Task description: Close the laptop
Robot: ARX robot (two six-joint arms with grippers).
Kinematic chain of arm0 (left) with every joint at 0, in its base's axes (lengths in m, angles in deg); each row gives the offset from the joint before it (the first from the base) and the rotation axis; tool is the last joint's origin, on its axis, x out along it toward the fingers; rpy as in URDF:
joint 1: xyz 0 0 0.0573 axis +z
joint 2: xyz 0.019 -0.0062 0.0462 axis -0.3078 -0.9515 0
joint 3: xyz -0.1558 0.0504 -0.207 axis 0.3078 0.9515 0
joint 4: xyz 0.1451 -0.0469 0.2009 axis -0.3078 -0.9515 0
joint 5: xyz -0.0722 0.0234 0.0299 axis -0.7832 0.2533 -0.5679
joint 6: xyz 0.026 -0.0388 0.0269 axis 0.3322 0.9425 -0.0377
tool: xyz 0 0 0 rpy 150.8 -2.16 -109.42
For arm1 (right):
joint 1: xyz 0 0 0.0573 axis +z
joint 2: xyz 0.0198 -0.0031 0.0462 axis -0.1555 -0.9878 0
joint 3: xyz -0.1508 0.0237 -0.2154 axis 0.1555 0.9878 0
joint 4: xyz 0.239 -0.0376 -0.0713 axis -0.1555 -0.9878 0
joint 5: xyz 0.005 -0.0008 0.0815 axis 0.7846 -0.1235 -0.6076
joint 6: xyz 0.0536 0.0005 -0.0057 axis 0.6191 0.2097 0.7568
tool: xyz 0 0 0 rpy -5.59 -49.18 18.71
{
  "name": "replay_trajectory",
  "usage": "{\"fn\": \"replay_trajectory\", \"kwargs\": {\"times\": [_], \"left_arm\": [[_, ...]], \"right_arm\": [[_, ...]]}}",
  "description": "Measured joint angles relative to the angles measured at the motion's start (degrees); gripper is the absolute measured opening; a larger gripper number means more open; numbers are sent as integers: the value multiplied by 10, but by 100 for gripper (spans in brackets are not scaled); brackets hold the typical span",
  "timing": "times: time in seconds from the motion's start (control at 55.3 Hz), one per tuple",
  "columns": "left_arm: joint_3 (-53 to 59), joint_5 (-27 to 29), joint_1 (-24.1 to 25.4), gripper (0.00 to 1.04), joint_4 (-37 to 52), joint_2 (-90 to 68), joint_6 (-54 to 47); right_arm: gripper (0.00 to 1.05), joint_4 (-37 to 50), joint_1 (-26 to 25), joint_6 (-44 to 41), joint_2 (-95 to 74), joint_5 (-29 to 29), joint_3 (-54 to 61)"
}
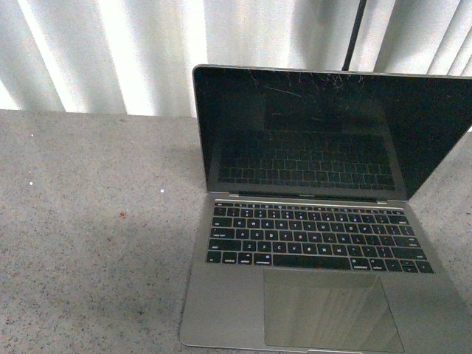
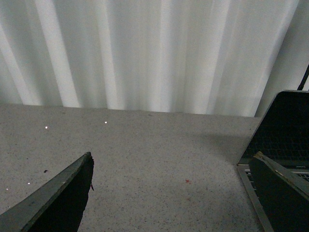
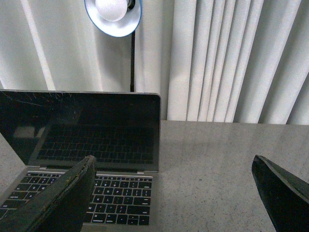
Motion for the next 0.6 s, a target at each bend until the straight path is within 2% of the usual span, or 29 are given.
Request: {"fn": "replay_trajectory", "kwargs": {"times": [0.596], "left_arm": [[0, 0, 0, 98, 0, 0, 0]], "right_arm": [[97, 0, 0, 0, 0, 0, 0]]}}
